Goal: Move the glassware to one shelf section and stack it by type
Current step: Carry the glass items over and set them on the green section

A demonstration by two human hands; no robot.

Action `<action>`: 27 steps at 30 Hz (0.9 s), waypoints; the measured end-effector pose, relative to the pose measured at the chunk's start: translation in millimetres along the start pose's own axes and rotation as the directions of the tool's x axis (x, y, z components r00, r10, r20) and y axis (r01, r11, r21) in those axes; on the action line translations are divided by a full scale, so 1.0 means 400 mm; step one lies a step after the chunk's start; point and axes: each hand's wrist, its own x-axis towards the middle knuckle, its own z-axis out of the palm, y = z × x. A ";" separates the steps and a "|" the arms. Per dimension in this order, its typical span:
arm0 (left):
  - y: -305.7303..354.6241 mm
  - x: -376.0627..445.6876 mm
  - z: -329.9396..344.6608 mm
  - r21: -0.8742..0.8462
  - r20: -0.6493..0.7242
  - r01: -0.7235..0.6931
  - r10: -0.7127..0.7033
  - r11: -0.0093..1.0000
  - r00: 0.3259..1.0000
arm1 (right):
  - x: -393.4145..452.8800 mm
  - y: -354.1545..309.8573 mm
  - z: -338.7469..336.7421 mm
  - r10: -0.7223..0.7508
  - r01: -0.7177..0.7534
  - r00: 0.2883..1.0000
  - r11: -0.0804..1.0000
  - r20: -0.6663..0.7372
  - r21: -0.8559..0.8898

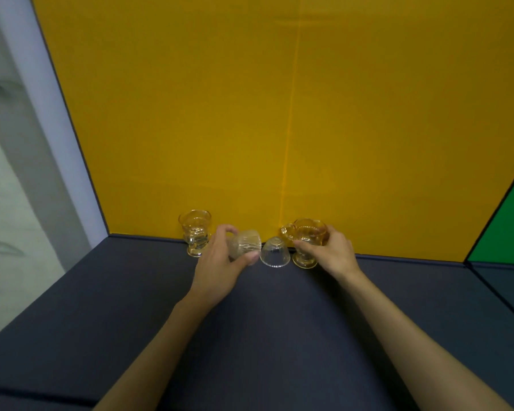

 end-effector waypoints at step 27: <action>0.342 -0.043 0.344 -0.652 0.333 0.029 0.252 0.758 0.909 | -0.340 0.093 -0.457 0.114 -0.097 0.916 0.993 -0.385 0.062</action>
